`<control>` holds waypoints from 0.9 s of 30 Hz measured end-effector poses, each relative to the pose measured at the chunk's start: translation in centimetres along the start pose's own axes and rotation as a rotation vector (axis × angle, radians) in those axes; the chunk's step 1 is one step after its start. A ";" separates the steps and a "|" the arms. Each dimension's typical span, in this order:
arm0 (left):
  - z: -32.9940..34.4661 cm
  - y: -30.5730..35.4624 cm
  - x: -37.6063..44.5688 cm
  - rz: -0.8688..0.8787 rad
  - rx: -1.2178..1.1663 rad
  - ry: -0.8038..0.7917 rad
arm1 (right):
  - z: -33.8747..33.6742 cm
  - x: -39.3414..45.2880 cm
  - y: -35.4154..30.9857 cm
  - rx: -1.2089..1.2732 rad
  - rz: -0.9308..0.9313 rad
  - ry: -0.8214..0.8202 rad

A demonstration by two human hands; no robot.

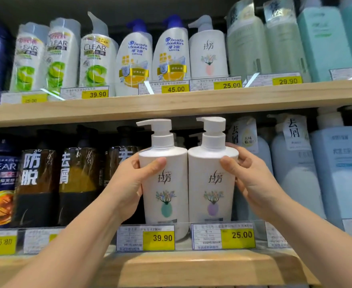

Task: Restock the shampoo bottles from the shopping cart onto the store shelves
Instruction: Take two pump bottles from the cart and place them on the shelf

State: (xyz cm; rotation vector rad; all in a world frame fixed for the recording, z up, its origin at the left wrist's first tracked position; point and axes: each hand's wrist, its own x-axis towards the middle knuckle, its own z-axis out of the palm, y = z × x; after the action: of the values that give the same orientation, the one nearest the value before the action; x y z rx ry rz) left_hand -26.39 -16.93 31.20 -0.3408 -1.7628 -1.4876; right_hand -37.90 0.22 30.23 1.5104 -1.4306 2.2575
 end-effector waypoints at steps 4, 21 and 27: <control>0.4 -0.1 0.5 -0.035 0.006 0.045 | 0.3 0.9 0.2 -0.075 0.042 0.046; 1.2 0.9 1.9 0.230 1.214 0.244 | 2.1 1.9 -0.3 -0.954 -0.183 0.150; 1.0 0.8 2.4 0.293 1.743 0.089 | 3.4 1.6 -1.1 -1.635 -0.300 0.041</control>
State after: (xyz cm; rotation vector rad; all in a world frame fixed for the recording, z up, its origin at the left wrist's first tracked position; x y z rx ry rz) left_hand -27.88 -16.44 33.46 0.3675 -2.1094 0.5017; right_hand -35.84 -2.24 32.49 0.8609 -1.9005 0.3919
